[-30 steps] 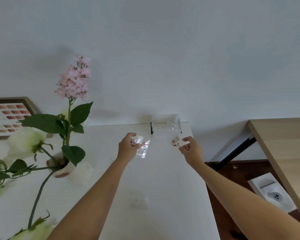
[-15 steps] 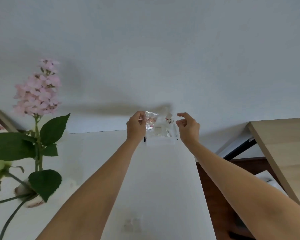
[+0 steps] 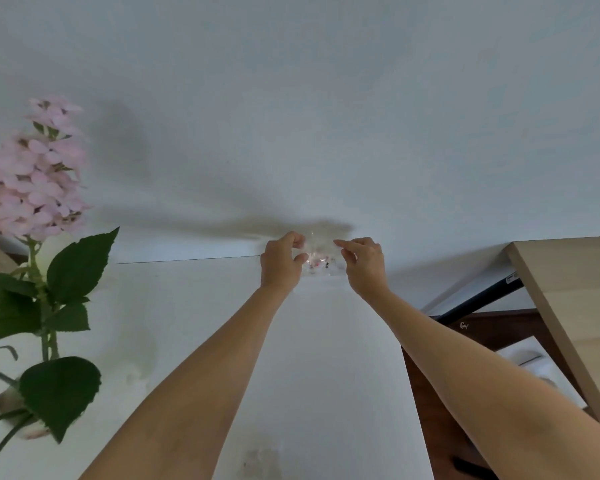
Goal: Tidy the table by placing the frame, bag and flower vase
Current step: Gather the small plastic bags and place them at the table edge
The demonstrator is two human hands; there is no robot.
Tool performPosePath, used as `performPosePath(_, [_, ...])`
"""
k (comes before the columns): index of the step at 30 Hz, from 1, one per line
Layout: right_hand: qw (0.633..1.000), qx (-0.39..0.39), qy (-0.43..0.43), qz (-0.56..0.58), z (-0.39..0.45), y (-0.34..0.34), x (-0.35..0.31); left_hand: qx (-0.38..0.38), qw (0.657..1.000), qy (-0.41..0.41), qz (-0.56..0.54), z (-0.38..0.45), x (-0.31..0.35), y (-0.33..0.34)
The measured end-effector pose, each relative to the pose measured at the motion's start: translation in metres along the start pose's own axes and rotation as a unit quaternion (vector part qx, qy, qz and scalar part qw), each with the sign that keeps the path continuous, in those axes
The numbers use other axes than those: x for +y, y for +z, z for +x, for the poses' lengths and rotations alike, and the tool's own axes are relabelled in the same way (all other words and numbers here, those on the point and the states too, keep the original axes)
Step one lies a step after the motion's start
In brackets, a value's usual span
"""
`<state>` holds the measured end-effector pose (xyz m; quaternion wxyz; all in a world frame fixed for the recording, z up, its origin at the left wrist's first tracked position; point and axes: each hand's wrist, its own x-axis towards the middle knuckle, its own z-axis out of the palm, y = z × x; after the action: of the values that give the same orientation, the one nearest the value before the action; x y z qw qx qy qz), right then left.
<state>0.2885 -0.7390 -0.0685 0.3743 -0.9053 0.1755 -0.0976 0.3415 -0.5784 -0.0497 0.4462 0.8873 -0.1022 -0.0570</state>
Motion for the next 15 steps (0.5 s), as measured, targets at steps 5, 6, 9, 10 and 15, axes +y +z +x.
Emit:
performPosePath(5, [0.999, 0.050, 0.001, 0.013, -0.013, -0.003, 0.004, 0.023, 1.000, -0.014, -0.006, -0.015, -0.014, -0.013])
performPosePath(6, [0.998, 0.059, 0.004, 0.017, -0.018, -0.004, 0.004, 0.030, 0.999, -0.014, 0.002, -0.021, -0.019, -0.018])
performPosePath(9, [0.996, 0.083, 0.014, 0.028, -0.039, -0.004, 0.002, 0.057, 0.998, -0.020, 0.022, -0.051, -0.035, -0.034])
performPosePath(10, [0.996, 0.088, 0.014, 0.030, -0.048, -0.003, 0.000, 0.065, 0.997, -0.025, 0.029, -0.063, -0.041, -0.039])
performPosePath(15, [0.999, 0.053, 0.009, 0.012, -0.108, 0.010, -0.011, 0.110, 0.989, -0.069, 0.070, -0.133, -0.069, -0.063])
